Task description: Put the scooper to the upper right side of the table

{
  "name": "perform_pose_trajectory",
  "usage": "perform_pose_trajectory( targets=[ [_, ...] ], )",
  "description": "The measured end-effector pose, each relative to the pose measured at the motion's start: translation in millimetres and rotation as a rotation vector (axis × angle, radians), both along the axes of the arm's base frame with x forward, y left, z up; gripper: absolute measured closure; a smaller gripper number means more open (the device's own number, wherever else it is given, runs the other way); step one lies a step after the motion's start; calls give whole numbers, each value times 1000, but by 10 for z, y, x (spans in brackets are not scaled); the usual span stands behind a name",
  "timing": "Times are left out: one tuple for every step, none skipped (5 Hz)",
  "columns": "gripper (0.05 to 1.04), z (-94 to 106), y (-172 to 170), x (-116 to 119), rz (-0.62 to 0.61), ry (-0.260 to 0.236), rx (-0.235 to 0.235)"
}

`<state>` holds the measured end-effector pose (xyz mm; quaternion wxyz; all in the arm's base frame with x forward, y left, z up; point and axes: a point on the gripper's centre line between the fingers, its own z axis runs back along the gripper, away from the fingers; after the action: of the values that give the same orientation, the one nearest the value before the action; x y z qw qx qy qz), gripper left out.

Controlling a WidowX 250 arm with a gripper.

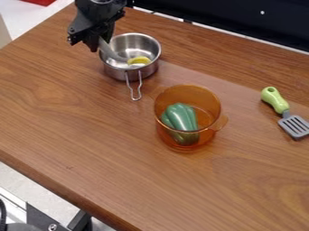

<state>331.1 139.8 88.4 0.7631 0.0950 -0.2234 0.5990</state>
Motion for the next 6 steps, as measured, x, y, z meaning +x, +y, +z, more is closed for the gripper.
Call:
perform_pose_trajectory(
  targets=[
    [832, 194, -24, 17, 14, -57, -15],
    [832, 260, -52, -15, 8, -63, -58],
    [832, 369, -98, -58, -2, -68, -70],
    [832, 499, -240, -60, -52, -96, -92],
    [832, 517, -384, -71, -77, -93, -108],
    [832, 498, -620, -38, -119, -82, -142]
  ],
)
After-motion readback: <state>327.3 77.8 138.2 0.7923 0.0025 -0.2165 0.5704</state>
